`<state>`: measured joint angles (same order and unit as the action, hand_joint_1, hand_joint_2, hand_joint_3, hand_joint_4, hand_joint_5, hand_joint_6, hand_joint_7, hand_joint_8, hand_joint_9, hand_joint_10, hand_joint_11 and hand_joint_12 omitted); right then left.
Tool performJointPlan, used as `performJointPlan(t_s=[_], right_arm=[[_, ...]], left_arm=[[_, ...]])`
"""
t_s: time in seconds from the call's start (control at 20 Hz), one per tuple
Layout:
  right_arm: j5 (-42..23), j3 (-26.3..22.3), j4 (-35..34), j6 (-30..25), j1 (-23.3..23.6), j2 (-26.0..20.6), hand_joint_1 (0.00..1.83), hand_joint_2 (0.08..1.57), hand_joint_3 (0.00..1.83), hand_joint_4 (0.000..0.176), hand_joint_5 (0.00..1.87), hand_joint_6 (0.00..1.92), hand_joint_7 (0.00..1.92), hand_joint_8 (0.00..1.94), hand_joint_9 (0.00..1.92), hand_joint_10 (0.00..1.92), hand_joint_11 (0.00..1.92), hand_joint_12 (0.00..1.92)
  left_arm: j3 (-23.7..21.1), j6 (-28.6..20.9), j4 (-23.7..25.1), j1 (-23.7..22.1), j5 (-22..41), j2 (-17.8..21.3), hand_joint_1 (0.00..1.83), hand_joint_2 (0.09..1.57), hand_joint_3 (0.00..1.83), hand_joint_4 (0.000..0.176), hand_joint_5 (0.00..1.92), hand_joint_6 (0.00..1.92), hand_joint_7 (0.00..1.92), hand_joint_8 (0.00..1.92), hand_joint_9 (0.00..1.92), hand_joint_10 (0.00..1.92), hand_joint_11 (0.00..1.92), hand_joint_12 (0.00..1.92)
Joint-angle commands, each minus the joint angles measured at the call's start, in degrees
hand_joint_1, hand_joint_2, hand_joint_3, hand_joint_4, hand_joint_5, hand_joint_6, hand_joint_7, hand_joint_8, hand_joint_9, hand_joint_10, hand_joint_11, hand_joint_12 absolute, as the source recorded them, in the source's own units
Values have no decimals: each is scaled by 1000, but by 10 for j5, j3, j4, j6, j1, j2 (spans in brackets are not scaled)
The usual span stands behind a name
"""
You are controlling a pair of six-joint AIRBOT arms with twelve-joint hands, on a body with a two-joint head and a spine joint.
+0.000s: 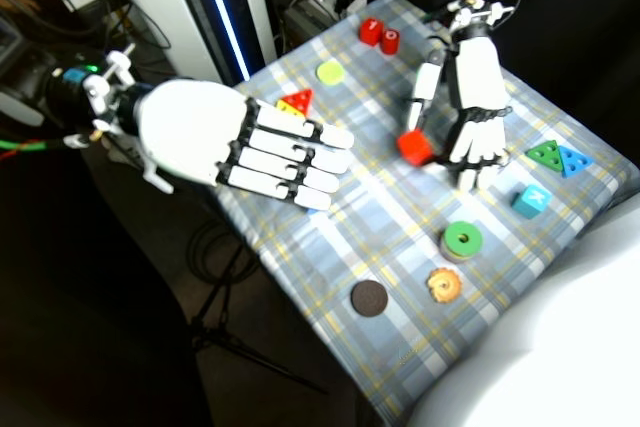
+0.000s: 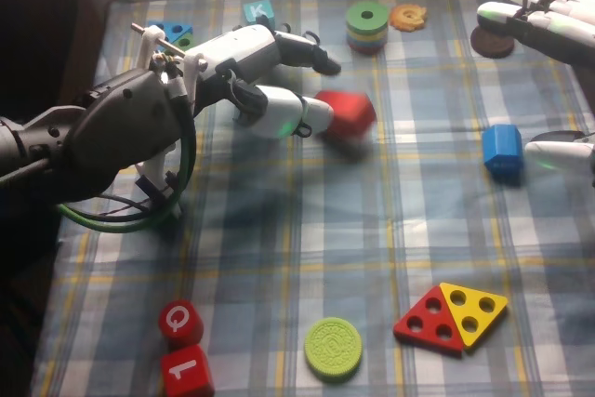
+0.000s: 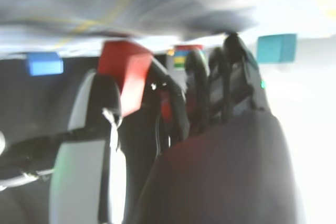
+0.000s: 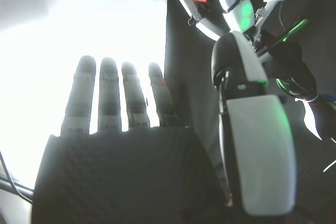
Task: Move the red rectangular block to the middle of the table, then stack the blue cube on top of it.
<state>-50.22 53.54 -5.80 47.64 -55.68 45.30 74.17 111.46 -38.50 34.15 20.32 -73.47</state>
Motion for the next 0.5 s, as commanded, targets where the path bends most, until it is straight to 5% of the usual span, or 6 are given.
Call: performJointPlan(t_s=[0.0, 0.1, 0.2, 0.35, 0.4, 0.45], right_arm=[[-72, 3, -5, -5, 3, 0, 643, 1185, 0, 83, 0, 0, 0, 0, 0, 0, 0, 0], [-73, 3, -5, -7, 3, -1, 652, 1184, 0, 83, 0, 0, 0, 0, 0, 0, 0, 0], [-74, 3, -5, -8, 3, -1, 652, 1177, 0, 91, 0, 0, 0, 0, 0, 0, 0, 0], [-73, 3, -5, -9, 2, -1, 607, 1171, 0, 59, 0, 0, 0, 0, 0, 0, 2, 1], [-71, 3, -5, -9, 1, -1, 542, 1166, 0, 61, 0, 0, 0, 0, 0, 0, 0, 0], [-64, 7, -5, -9, -3, 0, 558, 1159, 0, 63, 0, 0, 0, 0, 0, 0, 0, 0]], left_arm=[[-11, -6, 20, 0, 60, 7, 735, 1173, 0, 98, 296, 37, 25, 0, 0, 0, 0, 0], [-56, -33, 67, 7, 96, 41, 648, 1105, 0, 144, 25, 0, 0, 0, 0, 0, 0, 0], [-99, -86, 127, 15, 141, 76, 646, 1091, 0, 144, 0, 0, 0, 0, 0, 0, 0, 0], [-163, -147, 193, 36, 230, 138, 701, 1099, 0, 132, 0, 0, 0, 0, 0, 0, 0, 0], [-177, -157, 203, 42, 252, 153, 717, 1105, 0, 124, 0, 0, 0, 0, 0, 0, 0, 0], [-197, -171, 216, 52, 288, 173, 727, 1115, 0, 96, 0, 0, 0, 0, 0, 0, 0, 0]])
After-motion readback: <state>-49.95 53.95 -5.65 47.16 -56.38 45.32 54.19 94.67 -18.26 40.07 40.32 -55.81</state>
